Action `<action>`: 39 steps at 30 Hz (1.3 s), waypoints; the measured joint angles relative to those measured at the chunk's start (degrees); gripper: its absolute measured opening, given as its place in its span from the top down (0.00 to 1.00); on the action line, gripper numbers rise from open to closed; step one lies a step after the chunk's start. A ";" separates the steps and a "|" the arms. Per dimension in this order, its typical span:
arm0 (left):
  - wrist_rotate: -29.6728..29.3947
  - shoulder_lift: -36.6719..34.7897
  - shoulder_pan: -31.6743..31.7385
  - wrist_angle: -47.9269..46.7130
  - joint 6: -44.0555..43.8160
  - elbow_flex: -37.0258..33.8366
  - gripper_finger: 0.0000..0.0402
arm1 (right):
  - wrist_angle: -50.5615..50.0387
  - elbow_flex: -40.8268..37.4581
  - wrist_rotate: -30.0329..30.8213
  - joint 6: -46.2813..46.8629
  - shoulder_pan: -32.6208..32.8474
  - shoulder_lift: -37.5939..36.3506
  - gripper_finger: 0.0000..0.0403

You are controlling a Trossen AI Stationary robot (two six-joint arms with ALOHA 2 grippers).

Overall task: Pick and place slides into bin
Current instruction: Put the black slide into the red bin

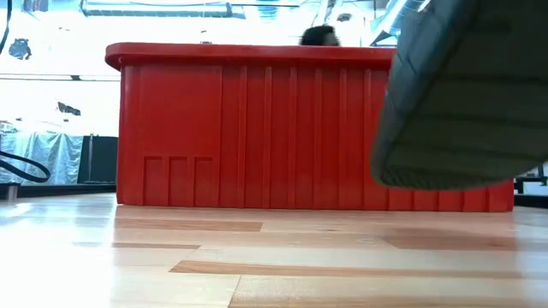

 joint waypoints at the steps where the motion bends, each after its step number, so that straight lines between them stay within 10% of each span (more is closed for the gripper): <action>1: 0.00 0.00 0.00 -0.01 -0.02 0.00 0.48 | -0.76 1.07 0.25 -0.32 0.00 -0.02 1.00; 27: -0.44 0.00 0.00 -1.28 -0.28 0.00 0.48 | -8.53 10.61 21.19 -15.09 0.60 -7.79 1.00; 39: -7.72 0.00 0.02 -1.25 0.44 0.00 0.48 | -12.90 10.61 40.15 -19.94 -1.28 -13.35 1.00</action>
